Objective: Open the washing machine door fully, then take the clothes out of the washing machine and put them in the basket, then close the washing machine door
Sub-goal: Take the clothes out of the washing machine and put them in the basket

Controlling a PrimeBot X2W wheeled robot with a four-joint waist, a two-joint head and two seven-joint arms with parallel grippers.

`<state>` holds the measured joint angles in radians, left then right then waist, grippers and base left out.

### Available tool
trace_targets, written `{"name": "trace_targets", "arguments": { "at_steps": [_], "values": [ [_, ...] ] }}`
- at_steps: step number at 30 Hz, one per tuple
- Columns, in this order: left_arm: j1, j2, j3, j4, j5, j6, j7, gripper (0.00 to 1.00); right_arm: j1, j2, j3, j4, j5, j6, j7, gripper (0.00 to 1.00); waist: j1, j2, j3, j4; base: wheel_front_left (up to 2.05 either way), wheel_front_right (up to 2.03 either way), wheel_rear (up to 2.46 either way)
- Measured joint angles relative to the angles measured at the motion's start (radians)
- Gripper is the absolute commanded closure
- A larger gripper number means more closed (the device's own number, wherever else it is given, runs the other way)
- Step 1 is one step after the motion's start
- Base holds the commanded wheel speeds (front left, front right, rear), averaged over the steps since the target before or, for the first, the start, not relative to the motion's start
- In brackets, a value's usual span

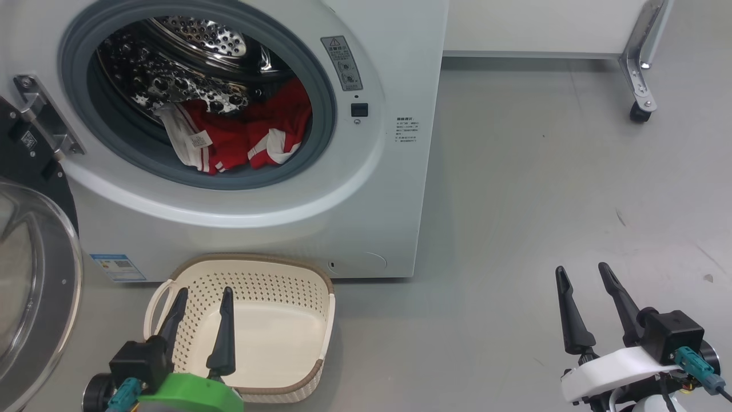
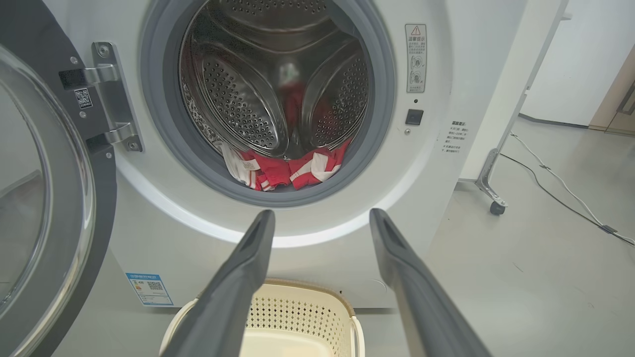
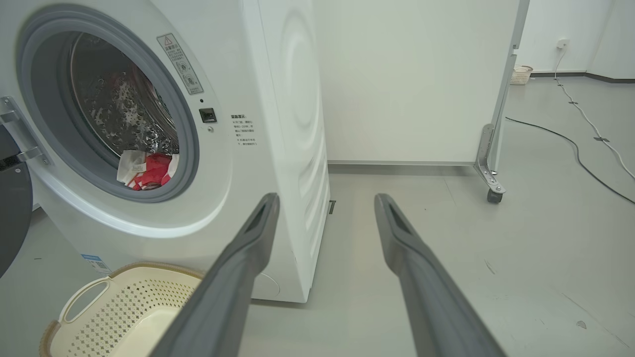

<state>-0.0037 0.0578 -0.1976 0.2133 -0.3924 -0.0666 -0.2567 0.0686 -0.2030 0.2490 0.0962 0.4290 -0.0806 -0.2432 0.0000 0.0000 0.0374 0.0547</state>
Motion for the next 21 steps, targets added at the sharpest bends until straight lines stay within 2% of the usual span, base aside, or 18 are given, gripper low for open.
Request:
{"name": "trace_targets", "arguments": {
  "at_steps": [8, 12, 18, 21],
  "values": [
    [-0.005, 0.025, 0.011, -0.021, 0.018, 0.02, 0.01, 0.0, -0.006, 0.001, 0.008, -0.023, 0.0, 0.0, 0.0, 0.0, 0.0, 0.0, 0.063, -0.021, 0.0, 0.0, 0.0],
    [-0.039, 0.034, 0.036, -0.029, 0.029, 0.045, 0.023, 0.0, -0.022, 0.005, 0.015, -0.033, 0.0, 0.007, 0.0, 0.0, 0.0, 0.0, 0.106, -0.038, 0.0, 0.0, 0.0],
    [-0.126, 0.076, 0.039, -0.041, 0.07, 0.055, 0.077, 0.0, -0.057, 0.012, 0.03, -0.042, -0.002, 0.018, 0.0, 0.0, 0.0, 0.0, 0.178, -0.07, 0.0, 0.0, 0.0],
    [-0.182, 0.103, 0.051, -0.052, 0.082, 0.078, 0.108, 0.0, -0.082, 0.015, 0.043, -0.048, -0.002, 0.028, 0.0, 0.0, 0.0, 0.0, 0.216, -0.091, 0.0, 0.0, 0.0]
  ]
}}
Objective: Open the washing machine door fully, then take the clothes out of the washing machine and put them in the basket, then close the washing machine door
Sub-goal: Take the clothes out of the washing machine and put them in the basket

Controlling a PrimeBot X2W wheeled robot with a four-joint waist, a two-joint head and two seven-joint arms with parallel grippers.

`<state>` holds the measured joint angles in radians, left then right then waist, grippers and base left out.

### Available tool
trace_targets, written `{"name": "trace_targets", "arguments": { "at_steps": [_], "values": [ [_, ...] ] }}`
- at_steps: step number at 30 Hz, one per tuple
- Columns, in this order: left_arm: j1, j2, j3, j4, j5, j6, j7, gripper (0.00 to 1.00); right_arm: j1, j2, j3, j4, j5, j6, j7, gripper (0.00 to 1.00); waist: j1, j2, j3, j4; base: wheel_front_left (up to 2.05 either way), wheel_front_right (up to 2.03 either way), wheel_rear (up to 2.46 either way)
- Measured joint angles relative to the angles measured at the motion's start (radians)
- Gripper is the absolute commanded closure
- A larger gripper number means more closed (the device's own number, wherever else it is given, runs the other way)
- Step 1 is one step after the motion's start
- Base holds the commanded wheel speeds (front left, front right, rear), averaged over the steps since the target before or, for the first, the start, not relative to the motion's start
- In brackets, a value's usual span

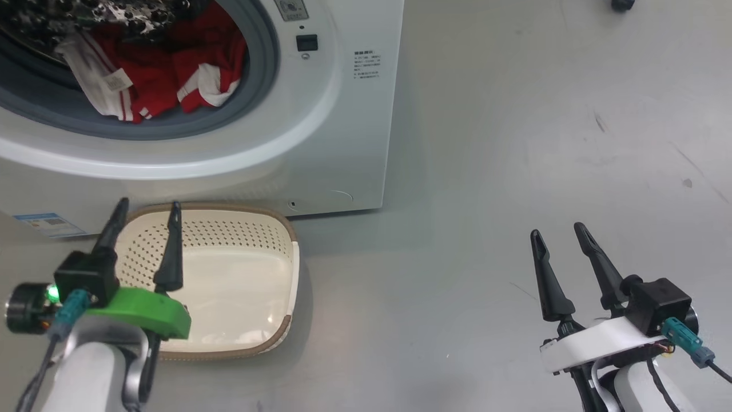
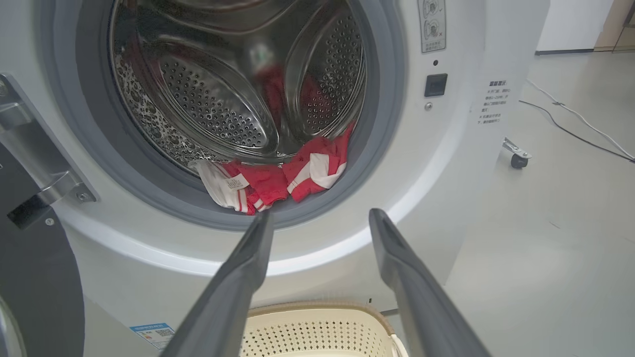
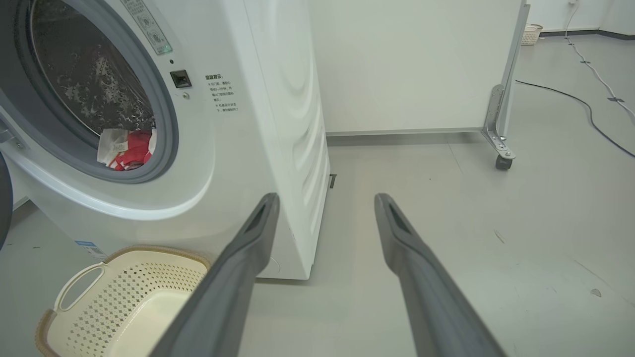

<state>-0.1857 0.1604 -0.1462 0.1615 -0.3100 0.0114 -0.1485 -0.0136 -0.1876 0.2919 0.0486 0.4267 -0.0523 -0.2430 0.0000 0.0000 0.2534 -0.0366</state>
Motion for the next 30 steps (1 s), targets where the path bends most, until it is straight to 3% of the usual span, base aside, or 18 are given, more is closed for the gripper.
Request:
{"name": "trace_targets", "arguments": {
  "at_steps": [9, 16, 23, 30],
  "values": [
    [-0.216, 0.08, 0.071, 0.002, 0.036, 0.045, 0.138, 0.0, -0.092, 0.018, 0.036, -0.013, -0.008, 0.039, 0.0, 0.0, 0.0, 0.0, 0.116, -0.076, 0.0, 0.0, 0.0],
    [-0.397, 0.173, 0.103, 0.053, 0.075, 0.063, 0.267, 0.0, -0.154, 0.026, 0.046, -0.014, -0.011, 0.061, 0.0, 0.0, 0.0, 0.0, 0.206, -0.14, 0.0, 0.0, 0.0],
    [-0.516, 0.222, 0.116, 0.121, 0.113, 0.068, 0.355, 0.0, -0.193, 0.05, 0.056, -0.002, -0.011, 0.08, 0.0, 0.0, 0.0001, 0.0, 0.282, -0.204, 0.0, 0.0, 0.0],
    [-0.567, 0.32, 0.14, 0.231, 0.163, 0.077, 0.45, 0.0, -0.226, 0.071, 0.066, 0.013, -0.011, 0.094, 0.0, 0.0, 0.0001, 0.0, 0.34, -0.265, 0.0, 0.0, 0.0]
  ]
}}
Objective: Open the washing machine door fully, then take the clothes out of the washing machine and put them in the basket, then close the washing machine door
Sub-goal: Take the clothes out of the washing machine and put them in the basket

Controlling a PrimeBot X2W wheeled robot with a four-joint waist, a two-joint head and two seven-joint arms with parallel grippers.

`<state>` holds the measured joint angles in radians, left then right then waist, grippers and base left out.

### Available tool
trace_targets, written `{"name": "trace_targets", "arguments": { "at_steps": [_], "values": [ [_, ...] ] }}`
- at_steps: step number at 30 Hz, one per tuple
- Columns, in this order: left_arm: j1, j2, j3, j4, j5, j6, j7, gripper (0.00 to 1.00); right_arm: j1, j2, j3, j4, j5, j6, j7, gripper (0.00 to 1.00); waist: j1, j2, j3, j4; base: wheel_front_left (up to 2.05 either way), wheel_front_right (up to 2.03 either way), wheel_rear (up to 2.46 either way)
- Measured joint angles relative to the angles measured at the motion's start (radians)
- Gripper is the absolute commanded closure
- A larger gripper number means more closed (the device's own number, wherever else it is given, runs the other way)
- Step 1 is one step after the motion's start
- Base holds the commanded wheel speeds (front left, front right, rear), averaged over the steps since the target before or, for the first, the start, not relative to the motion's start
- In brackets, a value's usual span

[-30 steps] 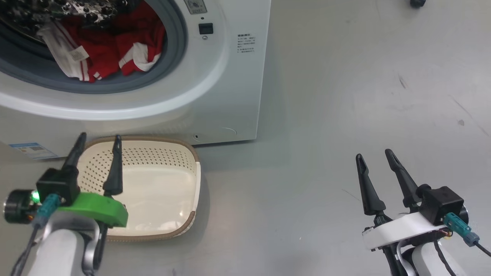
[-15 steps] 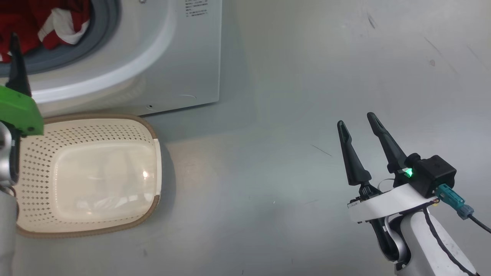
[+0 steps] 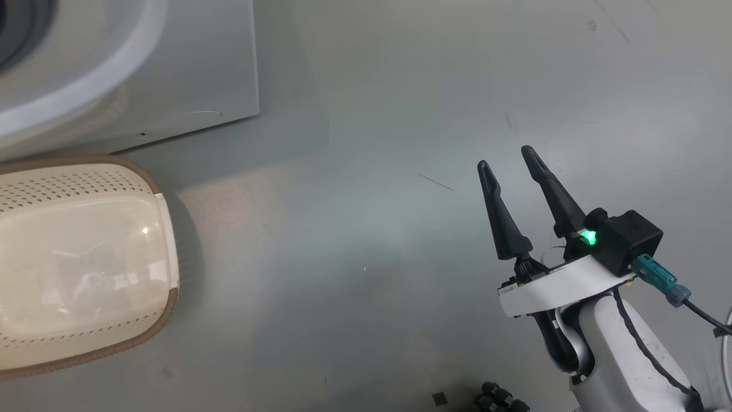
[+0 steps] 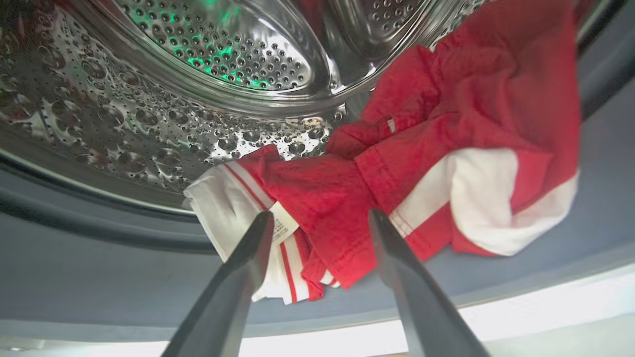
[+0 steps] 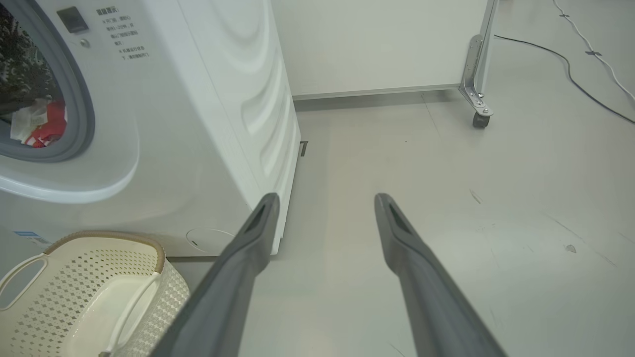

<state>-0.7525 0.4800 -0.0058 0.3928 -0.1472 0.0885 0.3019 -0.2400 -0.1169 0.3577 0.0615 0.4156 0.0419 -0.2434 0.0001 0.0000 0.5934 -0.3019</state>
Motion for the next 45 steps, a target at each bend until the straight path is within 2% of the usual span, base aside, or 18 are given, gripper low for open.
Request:
{"name": "trace_targets", "arguments": {
  "at_steps": [14, 30, 37, 38, 39, 40, 45],
  "values": [
    [-0.133, 0.095, 0.026, 0.114, 0.052, 0.011, 0.11, 0.0, -0.021, 0.027, 0.023, 0.029, 0.0, 0.012, -0.002, 0.0, 0.0, 0.0, 0.08, -0.081, 0.0, 0.0, 0.0],
    [-0.224, 0.112, 0.052, 0.182, 0.087, 0.021, 0.183, 0.0, -0.037, 0.043, 0.02, 0.042, 0.0, 0.019, -0.004, 0.0, 0.0, 0.0, 0.115, -0.111, 0.0, 0.0, 0.0],
    [-0.256, 0.096, 0.098, 0.225, 0.078, 0.022, 0.235, 0.0, -0.045, 0.048, 0.006, 0.041, -0.005, 0.027, -0.004, 0.0, 0.0, 0.0, 0.121, -0.11, 0.0, 0.0, 0.0],
    [-0.259, 0.094, 0.099, 0.227, 0.078, 0.026, 0.24, 0.27, -0.046, 0.048, 0.004, 0.041, -0.005, 0.028, -0.004, 0.0, 0.0, 0.0, 0.121, -0.109, 0.0, 0.0, 0.0],
    [-0.262, 0.091, 0.099, 0.23, 0.078, 0.03, 0.24, 0.87, -0.048, 0.048, 0.003, 0.041, -0.006, 0.028, -0.004, 0.0, 0.0, 0.0, 0.121, -0.108, 0.0, 0.0, 0.0],
    [-0.263, 0.088, 0.098, 0.23, 0.078, 0.03, 0.238, 1.0, -0.049, 0.049, 0.0, 0.04, -0.007, 0.028, -0.004, 0.0, 0.0, 0.0, 0.121, -0.107, 0.0, 0.0, 0.0],
    [-0.263, 0.064, 0.093, 0.242, 0.079, 0.03, 0.226, 1.0, -0.058, 0.05, -0.012, 0.04, -0.02, 0.028, -0.004, 0.0, 0.0, 0.0, 0.113, -0.095, 0.0, 0.0, 0.0]
  ]
}}
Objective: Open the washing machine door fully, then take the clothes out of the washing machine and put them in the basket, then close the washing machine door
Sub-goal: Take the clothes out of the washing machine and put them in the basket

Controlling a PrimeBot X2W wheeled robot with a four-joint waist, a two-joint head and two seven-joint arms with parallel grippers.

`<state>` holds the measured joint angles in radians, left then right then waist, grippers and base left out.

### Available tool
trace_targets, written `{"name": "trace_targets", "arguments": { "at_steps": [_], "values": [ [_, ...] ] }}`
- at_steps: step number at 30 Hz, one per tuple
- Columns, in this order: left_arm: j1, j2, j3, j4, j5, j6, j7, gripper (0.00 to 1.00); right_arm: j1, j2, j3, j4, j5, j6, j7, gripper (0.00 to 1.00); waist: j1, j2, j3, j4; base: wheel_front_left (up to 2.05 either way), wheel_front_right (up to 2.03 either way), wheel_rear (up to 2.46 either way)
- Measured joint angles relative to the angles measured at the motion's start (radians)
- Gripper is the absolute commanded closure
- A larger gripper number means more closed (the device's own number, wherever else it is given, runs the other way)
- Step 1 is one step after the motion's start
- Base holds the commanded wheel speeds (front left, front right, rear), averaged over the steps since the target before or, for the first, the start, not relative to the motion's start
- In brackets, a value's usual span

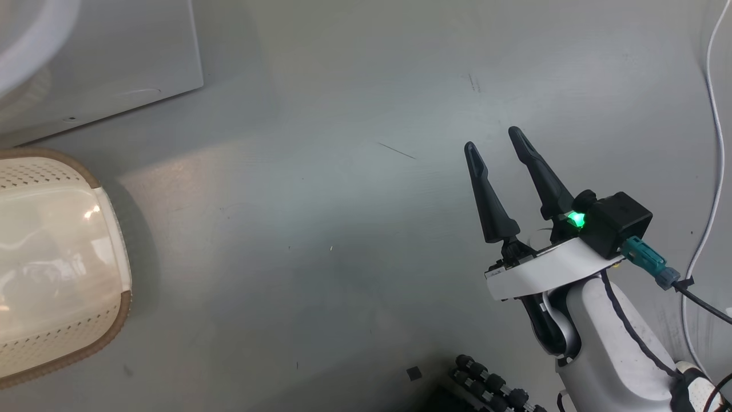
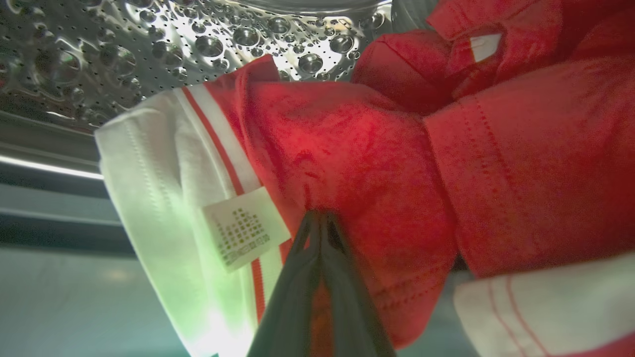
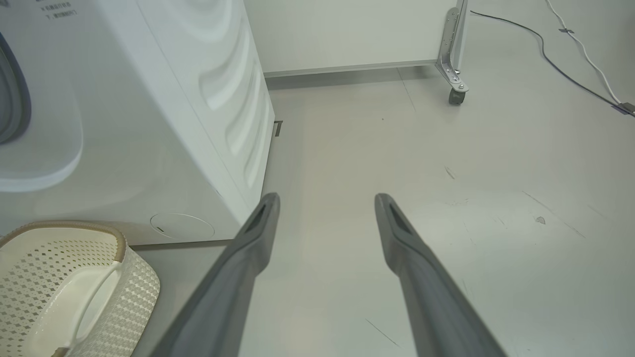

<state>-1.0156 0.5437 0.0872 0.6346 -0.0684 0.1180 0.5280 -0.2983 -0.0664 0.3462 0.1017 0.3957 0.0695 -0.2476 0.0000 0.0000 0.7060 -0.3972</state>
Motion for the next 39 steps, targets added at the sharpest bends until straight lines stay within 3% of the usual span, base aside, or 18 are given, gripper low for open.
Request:
{"name": "trace_targets", "arguments": {
  "at_steps": [11, 20, 28, 39],
  "values": [
    [0.002, -0.045, 0.003, 0.032, 0.001, 0.0, -0.096, 1.0, -0.001, 0.001, -0.024, 0.002, -0.021, 0.0, -0.005, 0.0, 0.0, 0.0, -0.037, 0.021, 0.0, 0.0, 0.0],
    [0.035, -0.156, -0.012, 0.055, -0.022, 0.0, -0.219, 1.0, -0.001, -0.008, -0.054, 0.006, -0.039, 0.0, -0.005, 0.0, 0.0, 0.0, -0.1, 0.058, 0.0, 0.0, 0.0],
    [0.1, -0.216, -0.018, 0.102, -0.055, -0.001, -0.327, 1.0, 0.002, -0.022, -0.071, 0.022, -0.055, 0.0, -0.006, 0.0, 0.0, 0.0, -0.172, 0.105, 0.0, 0.0, 0.0],
    [0.204, -0.296, 0.002, 0.146, -0.122, -0.044, -0.485, 1.0, 0.07, -0.047, -0.102, 0.042, -0.065, -0.002, -0.006, 0.0, 0.0, 0.0, -0.288, 0.179, 0.0, 0.0, 0.0]
  ]
}}
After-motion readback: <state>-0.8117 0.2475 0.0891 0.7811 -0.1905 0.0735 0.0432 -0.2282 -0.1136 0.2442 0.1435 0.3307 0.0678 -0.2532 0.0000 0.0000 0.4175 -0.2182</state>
